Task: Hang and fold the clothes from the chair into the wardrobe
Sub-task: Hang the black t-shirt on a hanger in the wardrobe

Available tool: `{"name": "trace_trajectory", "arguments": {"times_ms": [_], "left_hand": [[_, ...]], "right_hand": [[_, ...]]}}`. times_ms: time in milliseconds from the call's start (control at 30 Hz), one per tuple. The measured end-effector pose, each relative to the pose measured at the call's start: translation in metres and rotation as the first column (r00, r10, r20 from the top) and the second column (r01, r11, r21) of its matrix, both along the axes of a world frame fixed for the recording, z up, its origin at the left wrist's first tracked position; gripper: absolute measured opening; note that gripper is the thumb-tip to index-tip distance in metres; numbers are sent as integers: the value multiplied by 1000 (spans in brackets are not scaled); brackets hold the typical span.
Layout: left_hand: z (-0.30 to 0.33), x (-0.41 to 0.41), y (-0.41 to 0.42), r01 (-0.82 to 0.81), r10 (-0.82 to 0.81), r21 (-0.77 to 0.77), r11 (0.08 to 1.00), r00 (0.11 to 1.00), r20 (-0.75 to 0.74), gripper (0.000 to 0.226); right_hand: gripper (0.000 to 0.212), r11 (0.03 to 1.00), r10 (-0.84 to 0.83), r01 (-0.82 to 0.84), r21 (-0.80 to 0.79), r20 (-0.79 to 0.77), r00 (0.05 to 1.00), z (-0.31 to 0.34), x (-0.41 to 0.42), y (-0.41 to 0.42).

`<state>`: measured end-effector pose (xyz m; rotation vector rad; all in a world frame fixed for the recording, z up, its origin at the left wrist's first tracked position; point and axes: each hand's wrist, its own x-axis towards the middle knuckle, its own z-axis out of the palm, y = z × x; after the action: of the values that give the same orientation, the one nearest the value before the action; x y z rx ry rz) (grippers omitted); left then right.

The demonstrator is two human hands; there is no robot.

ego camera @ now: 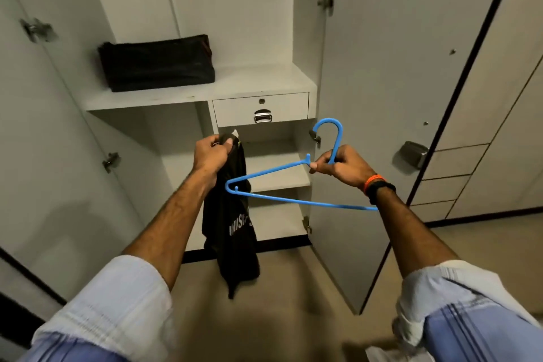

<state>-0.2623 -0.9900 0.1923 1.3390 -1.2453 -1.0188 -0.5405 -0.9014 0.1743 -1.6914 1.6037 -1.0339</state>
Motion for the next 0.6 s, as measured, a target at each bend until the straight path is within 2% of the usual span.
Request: {"name": "trace_trajectory", "arguments": {"times_ms": [200, 300, 467, 600], "left_hand": [[6, 40, -7, -120, 121, -17, 993, 989, 80, 26], [11, 49, -2, -93, 106, -71, 993, 970, 219, 27], [17, 47, 6, -22, 86, -134, 991, 866, 492, 28], [21, 35, 14, 42, 74, -177, 983, 796, 601, 26]], "right_hand": [[13, 997, 16, -14, -77, 33, 999, 5, 15, -24], [13, 996, 70, -70, -59, 5, 998, 3, 26, -35], [10, 984, 172, -173, -36, -42, 984, -2, 56, -52], [16, 971, 236, -239, -32, -79, 969, -2, 80, -59]]}}
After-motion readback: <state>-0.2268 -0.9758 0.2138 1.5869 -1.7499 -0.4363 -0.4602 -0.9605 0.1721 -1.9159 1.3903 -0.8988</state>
